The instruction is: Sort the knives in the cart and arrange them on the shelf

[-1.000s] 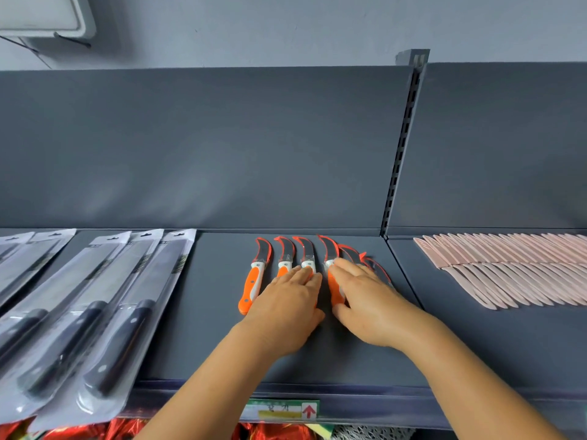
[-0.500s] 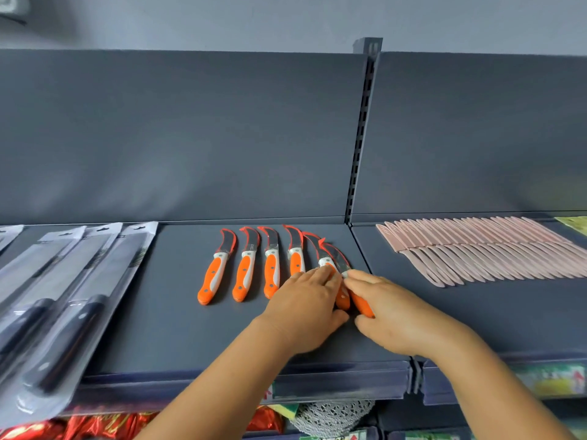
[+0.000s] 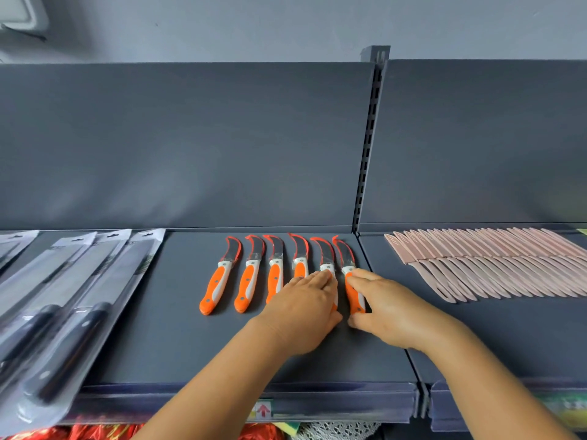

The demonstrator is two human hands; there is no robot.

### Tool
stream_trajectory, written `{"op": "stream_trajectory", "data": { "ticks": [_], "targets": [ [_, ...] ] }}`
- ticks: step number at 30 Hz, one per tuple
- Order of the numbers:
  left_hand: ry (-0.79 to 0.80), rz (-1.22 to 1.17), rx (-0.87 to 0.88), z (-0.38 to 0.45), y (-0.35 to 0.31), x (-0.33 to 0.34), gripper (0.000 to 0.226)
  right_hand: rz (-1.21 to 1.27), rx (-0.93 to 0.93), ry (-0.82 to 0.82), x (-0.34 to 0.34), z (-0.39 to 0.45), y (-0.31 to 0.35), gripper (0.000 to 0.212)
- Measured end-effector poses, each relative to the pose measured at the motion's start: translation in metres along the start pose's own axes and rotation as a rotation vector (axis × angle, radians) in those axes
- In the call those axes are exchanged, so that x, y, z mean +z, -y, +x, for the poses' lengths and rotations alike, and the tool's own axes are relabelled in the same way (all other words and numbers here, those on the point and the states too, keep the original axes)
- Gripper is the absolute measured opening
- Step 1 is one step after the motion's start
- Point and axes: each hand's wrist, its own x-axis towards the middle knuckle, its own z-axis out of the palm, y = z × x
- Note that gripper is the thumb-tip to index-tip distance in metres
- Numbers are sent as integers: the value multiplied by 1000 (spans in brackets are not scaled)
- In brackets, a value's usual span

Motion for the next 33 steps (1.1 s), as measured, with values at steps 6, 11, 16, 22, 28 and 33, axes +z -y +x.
{"op": "stream_trajectory", "data": {
  "ticks": [6,11,16,22,28,33],
  "targets": [
    [36,0,-39,7,-1,-3,63,-21,1,3,-2,17,-7,60],
    [54,15,-62,11,-3,-5,62,-33,-10,7,-2,25,-13,54],
    [29,9,-87,13,-3,-2,63,-26,-25,11,-3,23,-15,54],
    [-111,22,-121,0,-3,-3,65,-32,-95,-107,-6,8,-6,71],
    [-294,42,-211,-46,15,-12,47,-57,-284,-227,1,1,34,52],
    [-379,72,-362,-109,55,-18,52,-76,-441,-264,18,6,94,41]
  ]
}}
